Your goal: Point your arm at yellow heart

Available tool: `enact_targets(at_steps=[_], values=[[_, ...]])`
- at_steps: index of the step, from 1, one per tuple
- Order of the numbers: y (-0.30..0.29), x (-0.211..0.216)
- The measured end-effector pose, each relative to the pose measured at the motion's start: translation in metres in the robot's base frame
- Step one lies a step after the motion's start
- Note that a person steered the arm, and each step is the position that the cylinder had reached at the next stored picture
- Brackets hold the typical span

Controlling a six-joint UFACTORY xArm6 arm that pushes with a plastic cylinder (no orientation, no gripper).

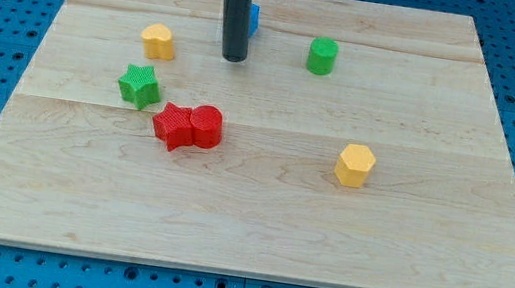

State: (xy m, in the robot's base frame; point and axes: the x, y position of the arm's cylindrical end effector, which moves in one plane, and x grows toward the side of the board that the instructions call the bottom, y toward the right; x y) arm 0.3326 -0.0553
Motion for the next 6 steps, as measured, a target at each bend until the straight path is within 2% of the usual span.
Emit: enact_targets(at_steps=[3,6], values=[[-0.050,0.000],[-0.062,-0.018]])
